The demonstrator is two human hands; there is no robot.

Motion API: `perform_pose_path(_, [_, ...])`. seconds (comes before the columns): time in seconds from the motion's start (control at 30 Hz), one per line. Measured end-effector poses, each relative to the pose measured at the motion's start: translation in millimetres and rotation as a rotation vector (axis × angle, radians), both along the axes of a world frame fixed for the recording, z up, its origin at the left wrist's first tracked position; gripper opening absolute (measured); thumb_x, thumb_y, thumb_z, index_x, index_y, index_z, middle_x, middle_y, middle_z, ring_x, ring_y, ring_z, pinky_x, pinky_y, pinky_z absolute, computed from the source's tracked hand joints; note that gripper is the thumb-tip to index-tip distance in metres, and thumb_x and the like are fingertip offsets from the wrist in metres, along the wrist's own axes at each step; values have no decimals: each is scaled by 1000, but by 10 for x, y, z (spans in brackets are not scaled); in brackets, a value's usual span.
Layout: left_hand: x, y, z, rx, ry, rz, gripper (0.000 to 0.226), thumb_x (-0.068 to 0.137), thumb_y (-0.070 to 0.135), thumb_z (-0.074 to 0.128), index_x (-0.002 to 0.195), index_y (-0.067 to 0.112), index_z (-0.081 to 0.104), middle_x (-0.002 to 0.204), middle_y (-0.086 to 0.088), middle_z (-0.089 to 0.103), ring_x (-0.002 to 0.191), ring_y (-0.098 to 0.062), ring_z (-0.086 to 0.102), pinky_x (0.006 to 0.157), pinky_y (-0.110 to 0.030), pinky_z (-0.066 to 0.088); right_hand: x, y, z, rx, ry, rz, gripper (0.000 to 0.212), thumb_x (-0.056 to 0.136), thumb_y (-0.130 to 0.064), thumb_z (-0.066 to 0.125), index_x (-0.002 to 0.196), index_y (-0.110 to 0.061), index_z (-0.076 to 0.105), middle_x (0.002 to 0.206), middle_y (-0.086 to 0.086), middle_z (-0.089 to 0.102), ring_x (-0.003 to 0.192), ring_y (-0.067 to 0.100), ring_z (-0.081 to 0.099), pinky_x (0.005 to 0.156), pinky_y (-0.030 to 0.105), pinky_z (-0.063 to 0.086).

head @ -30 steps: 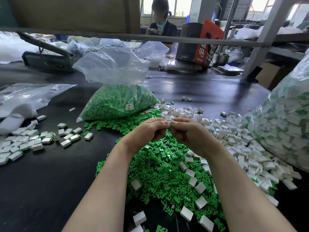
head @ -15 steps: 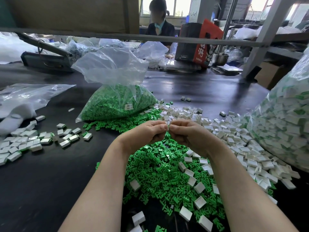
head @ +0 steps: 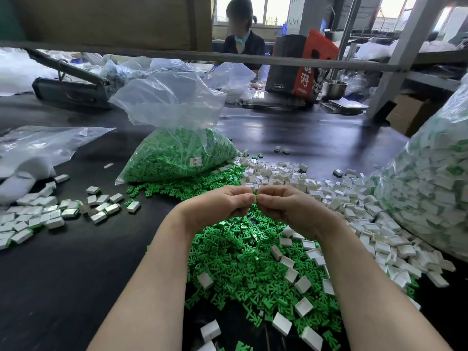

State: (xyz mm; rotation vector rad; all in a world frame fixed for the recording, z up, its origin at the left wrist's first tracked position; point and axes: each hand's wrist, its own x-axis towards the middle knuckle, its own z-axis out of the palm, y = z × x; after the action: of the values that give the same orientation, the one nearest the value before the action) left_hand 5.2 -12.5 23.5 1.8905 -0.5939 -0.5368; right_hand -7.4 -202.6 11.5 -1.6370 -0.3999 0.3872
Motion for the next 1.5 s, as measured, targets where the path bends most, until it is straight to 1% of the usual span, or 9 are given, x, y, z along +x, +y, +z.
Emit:
perform_pose_path(0.17, [9, 11, -19, 73, 5, 0, 23, 104, 19, 41, 82, 14, 46, 65, 5, 37, 59, -8, 30, 57, -24, 25, 6, 5, -13, -88, -16, -25, 17, 97, -9, 53, 82, -13, 60, 68, -4, 46, 62, 6, 42, 60, 17, 36])
perform_pose_path(0.33, [13, 0, -18, -5, 40, 17, 30, 104, 18, 41, 75, 15, 46, 59, 7, 40, 50, -3, 32, 50, -16, 28, 1, 15, 38, -110, -37, -67, 14, 98, -7, 53, 86, -9, 61, 64, -8, 50, 58, -1, 47, 57, 10, 41])
perform_pose_path(0.5, [52, 38, -36, -67, 12, 68, 25, 100, 20, 52, 85, 10, 69, 59, 3, 55, 54, -7, 43, 51, -14, 34, -2, 31, 96, -107, -34, -121, 13, 97, -3, 53, 89, -3, 63, 71, 2, 54, 57, -1, 52, 58, 9, 45])
perform_pose_path(0.63, [90, 54, -78, -137, -17, 145, 16, 95, 21, 61, 92, 14, 75, 65, -3, 67, 56, -10, 51, 52, -20, 37, 1, 1, 95, -121, -50, -190, 17, 96, -8, 55, 96, 7, 64, 75, 7, 54, 67, 16, 50, 69, 21, 44])
perform_pose_path(0.83, [127, 77, -94, -376, 100, 253, 18, 81, 18, 71, 97, 14, 76, 77, -8, 73, 65, -11, 63, 64, -22, 52, -10, 8, 133, -52, -96, -282, 29, 98, -11, 51, 69, -10, 57, 56, 0, 47, 49, 10, 38, 48, 18, 31])
perform_pose_path(1.0, [99, -54, -90, -475, 157, 259, 14, 84, 20, 66, 91, 13, 76, 84, -10, 74, 70, -14, 67, 68, -23, 56, -7, 109, 110, -52, -96, -289, 30, 99, -15, 51, 70, -12, 60, 58, 3, 49, 53, 14, 40, 53, 26, 29])
perform_pose_path(1.1, [109, -83, -102, -532, 182, 306, 12, 88, 7, 63, 90, 12, 74, 78, -5, 74, 64, -11, 67, 64, -22, 57, 3, 101, 114, 14, -83, -328, 32, 99, -16, 51, 69, -14, 60, 55, 1, 51, 51, 12, 41, 51, 24, 30])
perform_pose_path(1.27, [103, -94, -83, -637, 239, 314, 26, 72, 13, 69, 96, 5, 69, 81, -8, 74, 70, -13, 70, 65, -21, 57, 16, 103, 132, 44, -123, -382, 35, 100, -13, 48, 67, -10, 59, 52, 2, 50, 47, 11, 40, 50, 23, 30])
perform_pose_path(1.5, [99, -78, -72, -703, 240, 346, 15, 67, 15, 75, 82, 12, 78, 84, -10, 74, 70, -13, 70, 67, -22, 59, 22, 132, 127, 35, -171, -378, 32, 100, -11, 48, 70, -7, 58, 55, 4, 49, 48, 10, 42, 49, 17, 35])
